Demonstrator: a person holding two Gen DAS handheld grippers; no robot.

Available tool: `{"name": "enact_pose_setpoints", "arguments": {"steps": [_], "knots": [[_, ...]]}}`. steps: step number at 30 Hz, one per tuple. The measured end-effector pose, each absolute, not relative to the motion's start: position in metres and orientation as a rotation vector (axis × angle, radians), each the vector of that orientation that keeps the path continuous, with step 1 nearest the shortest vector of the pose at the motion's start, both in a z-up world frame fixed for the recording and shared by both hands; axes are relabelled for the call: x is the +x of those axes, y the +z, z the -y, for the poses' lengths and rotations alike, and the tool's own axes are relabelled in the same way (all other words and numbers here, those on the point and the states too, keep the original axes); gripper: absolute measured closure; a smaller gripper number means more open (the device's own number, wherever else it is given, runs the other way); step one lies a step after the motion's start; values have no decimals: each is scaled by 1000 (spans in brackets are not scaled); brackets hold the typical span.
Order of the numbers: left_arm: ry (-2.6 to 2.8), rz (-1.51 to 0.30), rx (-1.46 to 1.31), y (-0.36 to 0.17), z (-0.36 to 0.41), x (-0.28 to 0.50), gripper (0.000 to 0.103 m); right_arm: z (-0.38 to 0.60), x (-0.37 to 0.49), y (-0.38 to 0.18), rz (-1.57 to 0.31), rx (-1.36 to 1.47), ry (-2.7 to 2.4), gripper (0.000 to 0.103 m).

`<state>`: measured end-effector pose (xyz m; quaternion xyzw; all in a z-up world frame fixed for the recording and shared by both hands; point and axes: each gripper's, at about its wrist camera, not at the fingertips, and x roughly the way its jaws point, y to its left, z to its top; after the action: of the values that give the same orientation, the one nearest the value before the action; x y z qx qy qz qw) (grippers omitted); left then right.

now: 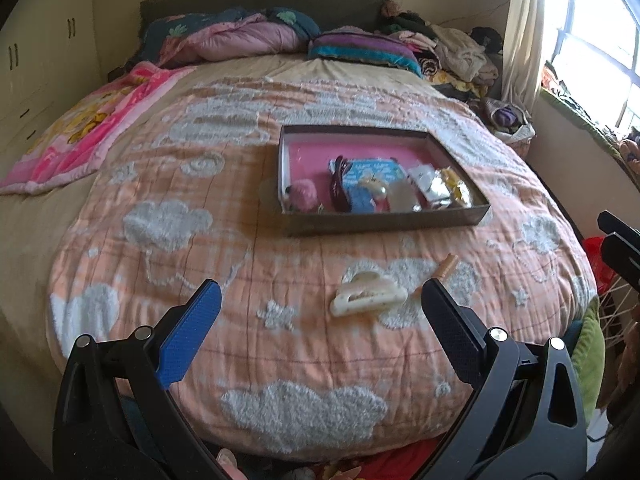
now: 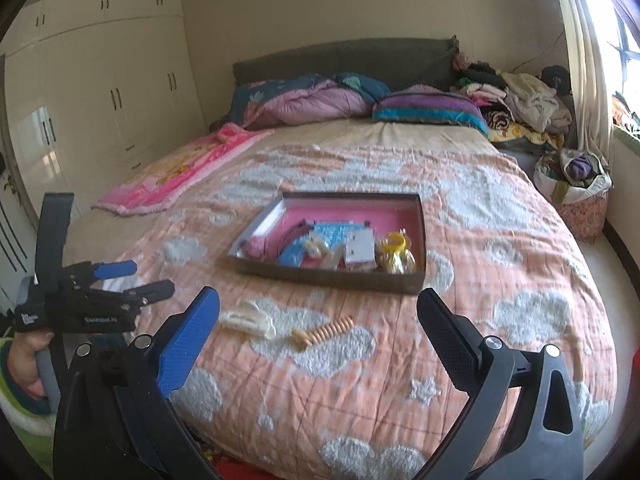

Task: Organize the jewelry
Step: 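Withdraw both tools from the box toward the cream claw clip and coiled hair tie, then grasp the cream claw clip with the left tool while the right tool grasps the coiled hair tie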

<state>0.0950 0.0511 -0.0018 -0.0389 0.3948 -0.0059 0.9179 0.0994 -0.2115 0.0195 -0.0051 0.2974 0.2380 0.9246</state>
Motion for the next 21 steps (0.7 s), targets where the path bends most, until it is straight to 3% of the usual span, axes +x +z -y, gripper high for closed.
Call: {"name": "enact_pose_setpoints", "arguments": {"steps": [14, 21], "knots": [[-81, -916, -32, -59, -27, 107, 9, 209, 149, -58, -892, 141, 526, 5], [-96, -955, -46, -83, -21, 124, 9, 190, 180, -89, -1013, 200, 559, 22]]}}
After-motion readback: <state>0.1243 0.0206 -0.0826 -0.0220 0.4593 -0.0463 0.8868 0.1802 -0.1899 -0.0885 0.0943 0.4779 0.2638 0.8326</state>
